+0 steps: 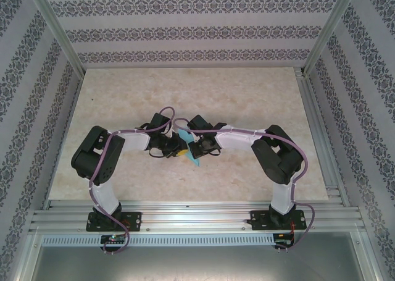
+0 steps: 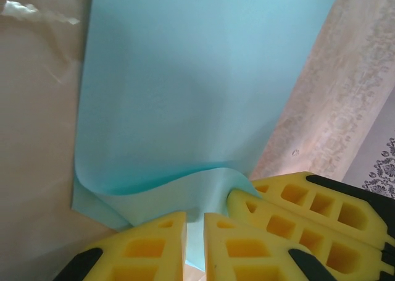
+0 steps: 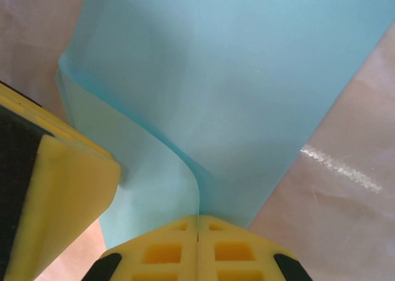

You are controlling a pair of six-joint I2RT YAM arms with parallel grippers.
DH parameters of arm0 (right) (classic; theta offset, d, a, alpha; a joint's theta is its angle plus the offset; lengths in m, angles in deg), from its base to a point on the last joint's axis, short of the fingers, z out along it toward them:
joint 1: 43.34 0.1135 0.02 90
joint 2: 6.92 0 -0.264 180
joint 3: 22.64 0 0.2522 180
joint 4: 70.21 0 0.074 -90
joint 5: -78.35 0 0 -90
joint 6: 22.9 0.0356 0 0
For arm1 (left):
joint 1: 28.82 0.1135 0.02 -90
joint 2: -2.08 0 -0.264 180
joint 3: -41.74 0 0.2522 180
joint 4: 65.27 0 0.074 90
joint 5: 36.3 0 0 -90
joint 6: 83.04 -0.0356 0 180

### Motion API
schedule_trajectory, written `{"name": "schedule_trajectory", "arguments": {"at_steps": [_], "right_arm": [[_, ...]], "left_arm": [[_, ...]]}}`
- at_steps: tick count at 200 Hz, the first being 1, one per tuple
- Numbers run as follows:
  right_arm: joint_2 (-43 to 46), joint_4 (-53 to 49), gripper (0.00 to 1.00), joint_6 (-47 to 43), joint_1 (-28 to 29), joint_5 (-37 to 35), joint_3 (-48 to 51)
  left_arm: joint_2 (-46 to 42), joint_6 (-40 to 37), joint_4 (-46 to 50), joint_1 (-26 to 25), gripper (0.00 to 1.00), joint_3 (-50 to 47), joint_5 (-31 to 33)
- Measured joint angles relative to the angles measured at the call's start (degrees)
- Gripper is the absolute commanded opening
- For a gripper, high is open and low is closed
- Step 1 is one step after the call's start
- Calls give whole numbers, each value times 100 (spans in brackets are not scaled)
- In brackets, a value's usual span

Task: Fold a paper plane with a square sheet of paper (fold left side to right side)
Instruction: Third fold the triangle at the center of the table.

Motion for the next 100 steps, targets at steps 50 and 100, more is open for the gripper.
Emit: {"name": "schedule_trajectory", "arguments": {"at_steps": [50, 100], "right_arm": [[-11, -15, 0, 2, 0, 2, -20], [-9, -13, 0, 7, -7, 35, -20]], "left_arm": [[61, -4, 0, -7, 14, 0, 35], [63, -31, 13, -33, 14, 0, 96]]}}
